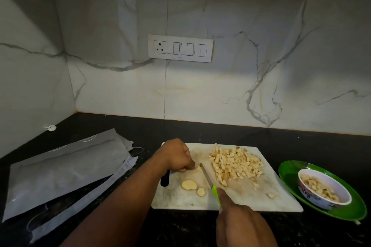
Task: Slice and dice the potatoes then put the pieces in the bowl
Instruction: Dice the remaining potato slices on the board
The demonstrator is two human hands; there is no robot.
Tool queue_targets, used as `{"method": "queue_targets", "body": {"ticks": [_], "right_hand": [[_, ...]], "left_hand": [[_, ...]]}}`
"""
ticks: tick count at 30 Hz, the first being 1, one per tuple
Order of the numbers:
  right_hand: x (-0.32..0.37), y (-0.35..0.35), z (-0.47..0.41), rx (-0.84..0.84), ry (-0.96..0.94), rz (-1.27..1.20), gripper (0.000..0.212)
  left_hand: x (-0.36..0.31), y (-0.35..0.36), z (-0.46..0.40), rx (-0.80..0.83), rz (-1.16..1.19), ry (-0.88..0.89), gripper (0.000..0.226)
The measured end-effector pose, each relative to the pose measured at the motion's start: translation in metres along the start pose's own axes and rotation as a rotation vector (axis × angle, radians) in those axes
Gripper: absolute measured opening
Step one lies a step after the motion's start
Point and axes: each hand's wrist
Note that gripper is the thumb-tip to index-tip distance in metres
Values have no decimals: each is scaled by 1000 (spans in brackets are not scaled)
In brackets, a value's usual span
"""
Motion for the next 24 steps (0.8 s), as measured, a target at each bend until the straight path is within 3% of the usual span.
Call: {"method": "queue_targets", "body": {"ticks": [3,8,12,19,24], "right_hand": [[10,-4,-1,-13,-25,100,63],[4,11,-8,14,-65,162,67],[-2,10,-4,93,111,7,62],[13,-4,0,25,-80,253,72],[16,0,-5,131,-71,258,65]], "left_hand": [[-3,5,0,-27,-3,-30,16],[-8,13,-2,-55,-57,-40,19],[-8,14,-4,-44,-67,-50,20],[-4,12,-6,-15,-147,-44,16],[-7,17,-5,-48,-130,-86,15]]}}
Point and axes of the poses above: each hand's wrist, its own z-axis away from the middle knuckle, its own y-axis out of the palm, x = y × z, and after that the axes turned 3 degrees about -x, right-handed
